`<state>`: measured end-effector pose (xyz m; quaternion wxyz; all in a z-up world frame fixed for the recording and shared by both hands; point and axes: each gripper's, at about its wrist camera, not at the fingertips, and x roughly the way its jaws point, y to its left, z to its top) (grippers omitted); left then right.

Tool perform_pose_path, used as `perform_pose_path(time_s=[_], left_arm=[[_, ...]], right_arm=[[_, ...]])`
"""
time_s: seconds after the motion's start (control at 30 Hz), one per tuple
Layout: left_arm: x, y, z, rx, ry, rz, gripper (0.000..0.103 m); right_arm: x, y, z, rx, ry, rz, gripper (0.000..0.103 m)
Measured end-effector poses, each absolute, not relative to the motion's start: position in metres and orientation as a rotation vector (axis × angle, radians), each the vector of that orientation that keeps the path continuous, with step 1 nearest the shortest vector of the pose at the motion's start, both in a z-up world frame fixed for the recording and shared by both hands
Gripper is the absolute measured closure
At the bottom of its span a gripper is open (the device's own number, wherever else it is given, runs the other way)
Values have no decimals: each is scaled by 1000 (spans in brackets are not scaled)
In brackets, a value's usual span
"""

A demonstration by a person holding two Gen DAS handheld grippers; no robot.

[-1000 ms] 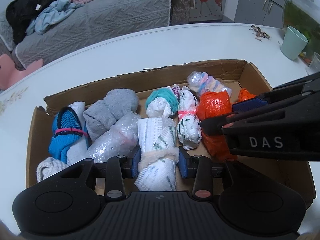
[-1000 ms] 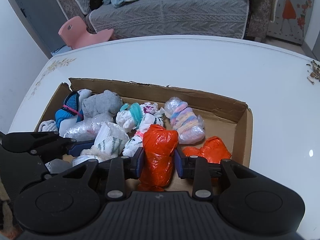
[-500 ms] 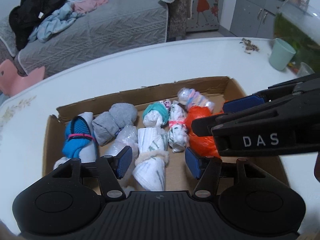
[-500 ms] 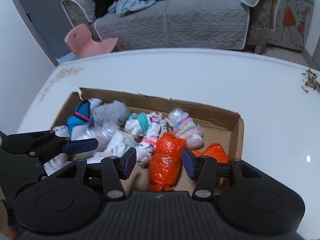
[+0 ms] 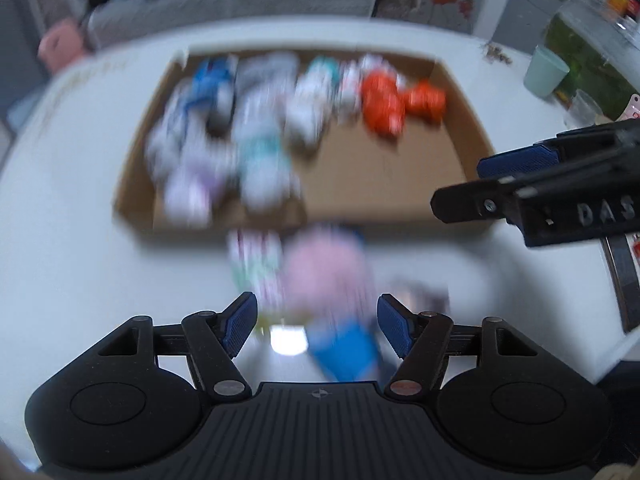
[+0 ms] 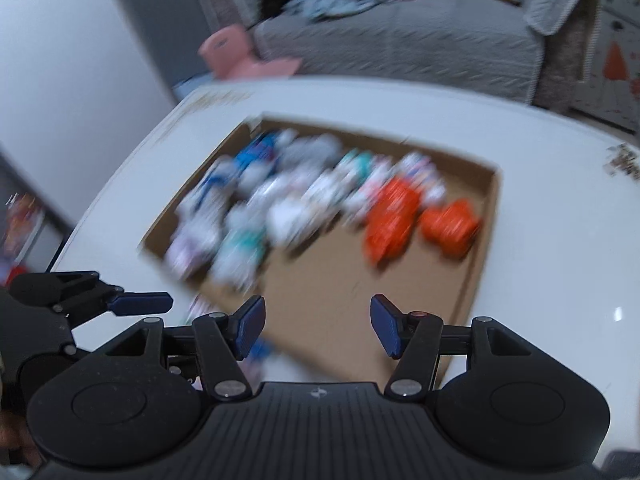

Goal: Organize objects
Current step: 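Grasp the blue twine-tied sock roll with left gripper while right grasps lilac sock roll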

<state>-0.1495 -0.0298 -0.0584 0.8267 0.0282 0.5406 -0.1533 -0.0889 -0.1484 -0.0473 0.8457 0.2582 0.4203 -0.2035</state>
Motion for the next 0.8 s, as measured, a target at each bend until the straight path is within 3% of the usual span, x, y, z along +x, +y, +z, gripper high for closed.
perform_pose_path(time_s=[0.17, 0.57, 0.8], left_arm=[[-177, -33, -71, 23, 1155, -328, 29], [-188, -38, -62, -37, 1171, -381, 27], [-201, -42, -89, -21, 1227, -359, 27]], right_arm=[[-91, -114, -74, 491, 974, -315, 54], [-72, -100, -94, 438, 980, -233, 57], [-69, -97, -98, 422, 1004, -220, 57]])
